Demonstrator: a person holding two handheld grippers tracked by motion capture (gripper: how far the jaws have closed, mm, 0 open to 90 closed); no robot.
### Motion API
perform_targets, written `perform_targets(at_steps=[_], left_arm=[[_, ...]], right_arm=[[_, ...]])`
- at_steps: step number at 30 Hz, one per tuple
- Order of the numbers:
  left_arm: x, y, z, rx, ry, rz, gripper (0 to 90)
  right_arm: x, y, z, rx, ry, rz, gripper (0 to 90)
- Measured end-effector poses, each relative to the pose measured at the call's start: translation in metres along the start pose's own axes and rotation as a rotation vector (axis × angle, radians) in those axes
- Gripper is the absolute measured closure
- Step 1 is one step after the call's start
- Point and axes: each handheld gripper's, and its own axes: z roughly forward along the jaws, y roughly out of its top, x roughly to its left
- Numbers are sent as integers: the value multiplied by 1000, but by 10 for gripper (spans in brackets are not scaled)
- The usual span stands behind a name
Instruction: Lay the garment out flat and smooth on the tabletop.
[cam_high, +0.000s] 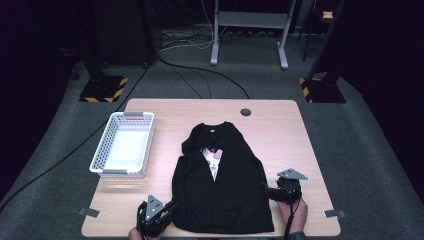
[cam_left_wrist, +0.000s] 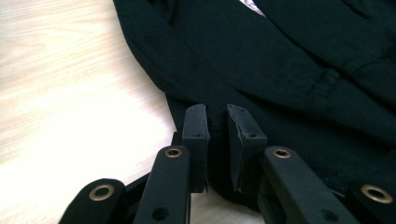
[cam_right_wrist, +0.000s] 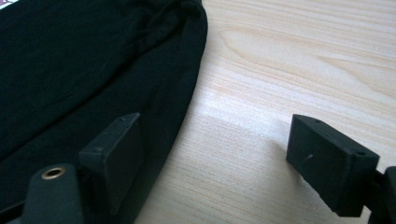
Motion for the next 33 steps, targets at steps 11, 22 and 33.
perform_targets(at_steps=[11, 22, 33], left_arm=[[16, -14, -18, 20, 35, -34, 744], [22, -12, -37, -55, 48, -63, 509], [25, 33, -2, -24, -46, -12, 304]], right_arm=[[0, 0, 0, -1, -1, -1, 181], [0, 0, 0, -1, 0, -1, 181], [0, 1, 1, -1, 3, -3, 180]])
